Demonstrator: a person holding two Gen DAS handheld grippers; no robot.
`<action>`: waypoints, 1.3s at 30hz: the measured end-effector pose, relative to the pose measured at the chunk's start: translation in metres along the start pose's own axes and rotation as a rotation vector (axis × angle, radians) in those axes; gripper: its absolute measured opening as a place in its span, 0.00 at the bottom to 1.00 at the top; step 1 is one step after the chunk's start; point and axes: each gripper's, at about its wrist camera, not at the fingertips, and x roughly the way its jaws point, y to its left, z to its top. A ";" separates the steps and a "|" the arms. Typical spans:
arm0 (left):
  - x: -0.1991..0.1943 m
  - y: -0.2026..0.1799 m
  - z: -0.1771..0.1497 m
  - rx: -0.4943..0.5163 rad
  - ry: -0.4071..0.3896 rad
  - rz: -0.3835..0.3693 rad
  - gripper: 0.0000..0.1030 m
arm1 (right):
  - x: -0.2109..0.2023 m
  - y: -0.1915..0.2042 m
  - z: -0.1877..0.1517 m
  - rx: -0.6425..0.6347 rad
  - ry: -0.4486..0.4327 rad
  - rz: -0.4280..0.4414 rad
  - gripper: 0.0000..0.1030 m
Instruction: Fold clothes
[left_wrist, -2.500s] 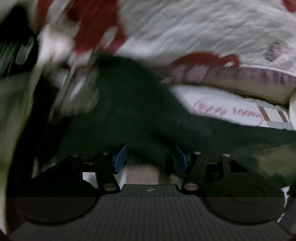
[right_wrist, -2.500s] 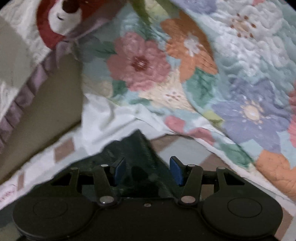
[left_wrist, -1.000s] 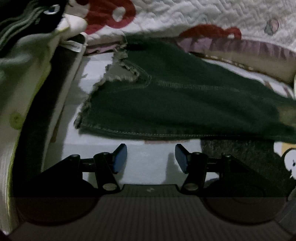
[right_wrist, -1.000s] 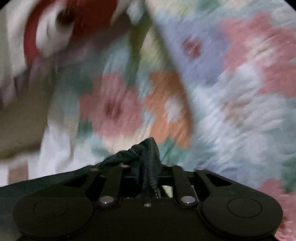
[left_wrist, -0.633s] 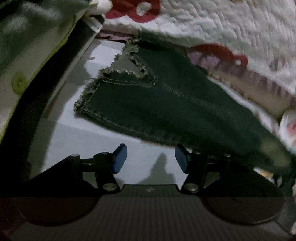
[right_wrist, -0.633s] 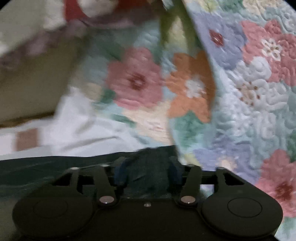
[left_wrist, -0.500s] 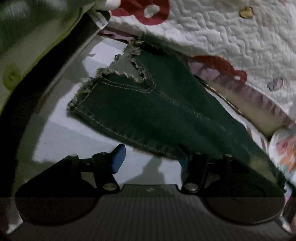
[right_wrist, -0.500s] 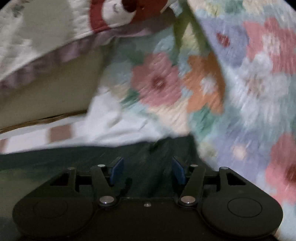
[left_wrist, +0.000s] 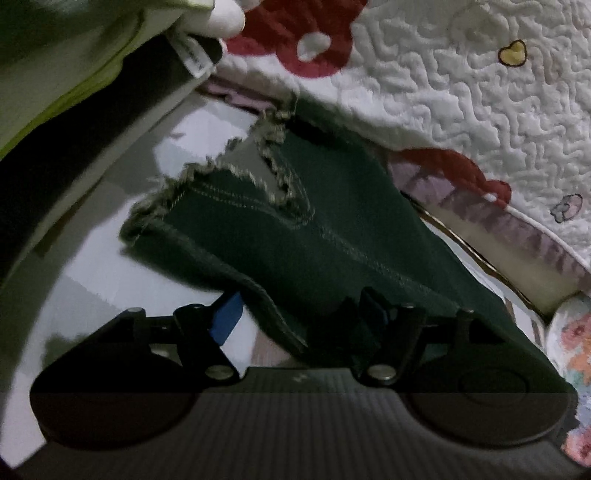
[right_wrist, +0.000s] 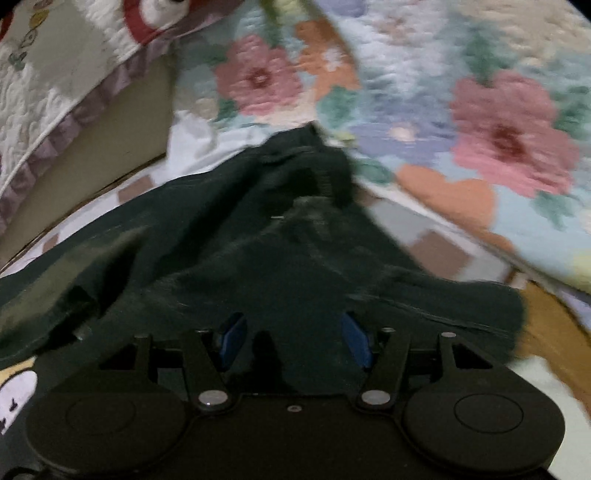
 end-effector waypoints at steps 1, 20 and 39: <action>0.002 -0.001 0.001 0.003 -0.016 0.006 0.70 | -0.005 -0.008 -0.001 0.006 0.005 -0.013 0.62; -0.036 -0.050 -0.014 0.417 -0.108 0.321 0.36 | -0.060 -0.059 -0.018 0.007 0.004 -0.042 0.63; -0.126 -0.170 -0.189 1.167 0.430 -0.425 0.51 | -0.010 -0.147 -0.027 0.526 -0.016 0.200 0.63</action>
